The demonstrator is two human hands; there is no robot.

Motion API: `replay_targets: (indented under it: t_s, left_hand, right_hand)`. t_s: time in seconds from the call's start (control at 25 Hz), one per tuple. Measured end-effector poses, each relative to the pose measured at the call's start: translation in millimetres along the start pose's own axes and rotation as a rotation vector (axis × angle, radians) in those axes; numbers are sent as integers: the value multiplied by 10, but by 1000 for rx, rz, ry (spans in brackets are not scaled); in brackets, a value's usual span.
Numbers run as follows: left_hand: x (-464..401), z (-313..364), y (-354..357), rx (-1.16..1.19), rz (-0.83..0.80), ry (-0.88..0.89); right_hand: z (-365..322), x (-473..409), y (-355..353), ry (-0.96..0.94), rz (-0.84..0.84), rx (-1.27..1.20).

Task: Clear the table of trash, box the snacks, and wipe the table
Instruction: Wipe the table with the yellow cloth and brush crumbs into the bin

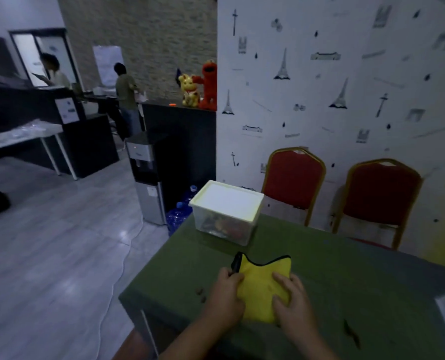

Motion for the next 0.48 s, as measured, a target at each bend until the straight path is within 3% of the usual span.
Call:
replay_targets:
  t_s: [0.24,0.48]
  left_hand:
    - [-552,-421,-433,-70,-57,52]
    - [-1247,-710,-367,-100,-131,35]
  right_hand:
    - [-153,-604,399,70,37,5]
    - [216,-1254,615,130,-18,4]
Point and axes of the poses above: each hand's wrist, its own x-axis away from the middle knuckle, its own y-axis out of the palm, z = x × y, the point moved 10 cm from there along -x, towards the middle knuckle, and after that the axes turned 10 degrees about -z, right-handed, at the moved point
